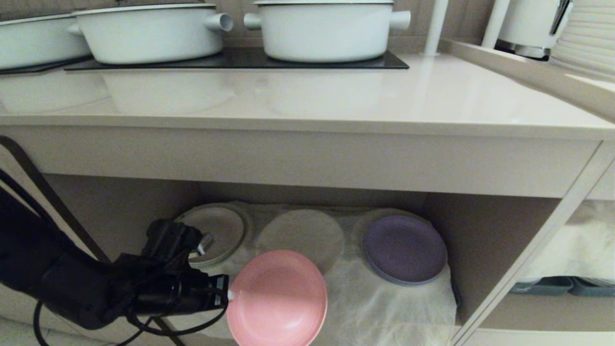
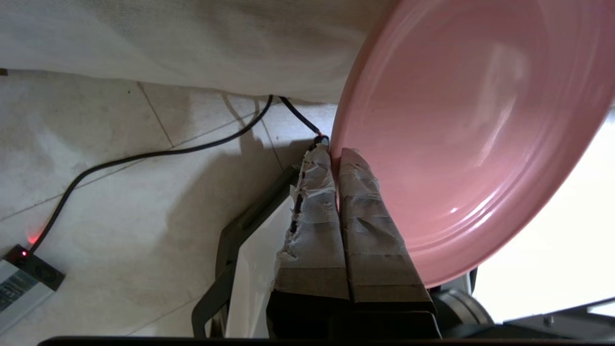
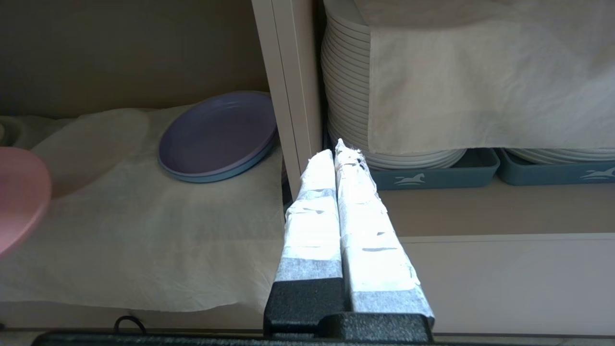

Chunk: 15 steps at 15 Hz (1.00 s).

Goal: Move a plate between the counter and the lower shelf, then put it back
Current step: Put the plate in the cupboard

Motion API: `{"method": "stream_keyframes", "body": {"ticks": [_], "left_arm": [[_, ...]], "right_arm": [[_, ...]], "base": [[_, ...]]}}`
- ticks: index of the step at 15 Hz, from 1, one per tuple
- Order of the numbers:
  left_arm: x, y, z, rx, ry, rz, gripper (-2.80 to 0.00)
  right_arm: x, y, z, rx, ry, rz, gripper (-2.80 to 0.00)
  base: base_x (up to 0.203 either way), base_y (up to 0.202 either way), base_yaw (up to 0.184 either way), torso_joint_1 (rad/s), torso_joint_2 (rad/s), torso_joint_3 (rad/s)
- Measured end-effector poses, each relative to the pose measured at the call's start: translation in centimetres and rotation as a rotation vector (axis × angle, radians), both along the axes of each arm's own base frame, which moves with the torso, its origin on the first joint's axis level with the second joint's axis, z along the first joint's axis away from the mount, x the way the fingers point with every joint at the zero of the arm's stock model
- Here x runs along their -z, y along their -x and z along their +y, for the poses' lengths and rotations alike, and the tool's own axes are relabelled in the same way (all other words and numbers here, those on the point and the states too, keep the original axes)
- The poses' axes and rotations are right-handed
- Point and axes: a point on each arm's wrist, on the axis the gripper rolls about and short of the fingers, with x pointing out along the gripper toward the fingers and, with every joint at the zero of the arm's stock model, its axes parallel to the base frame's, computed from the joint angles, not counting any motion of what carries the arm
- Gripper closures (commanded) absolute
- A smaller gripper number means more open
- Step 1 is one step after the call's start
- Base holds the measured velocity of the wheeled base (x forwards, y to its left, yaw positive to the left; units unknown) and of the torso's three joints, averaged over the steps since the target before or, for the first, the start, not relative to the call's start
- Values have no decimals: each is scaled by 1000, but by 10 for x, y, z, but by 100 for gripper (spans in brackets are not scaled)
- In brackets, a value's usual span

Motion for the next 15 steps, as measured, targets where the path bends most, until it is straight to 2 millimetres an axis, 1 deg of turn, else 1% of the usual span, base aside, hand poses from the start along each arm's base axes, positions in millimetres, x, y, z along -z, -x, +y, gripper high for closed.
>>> {"method": "stream_keyframes", "body": {"ticks": [2, 5, 9, 12, 15], "left_arm": [[3, -2, -1, -18, -2, 12, 0], [4, -13, -4, -88, 19, 21, 0], [8, -23, -7, -116, 23, 26, 0], [6, -31, -12, -182, 58, 31, 0], [8, -36, -16, -199, 65, 36, 0]], "right_arm": [[0, 0, 0, 1, 0, 0, 0], [0, 0, 0, 0, 0, 0, 0], [0, 0, 0, 0, 0, 1, 0], [0, 0, 0, 0, 0, 0, 0], [0, 0, 0, 1, 1, 0, 0]], "base": [[0, 0, 0, 0, 0, 0], [0, 0, 0, 0, 0, 0], [0, 0, 0, 0, 0, 0], [0, 0, 0, 0, 0, 0], [0, 0, 0, 0, 0, 0]]}}
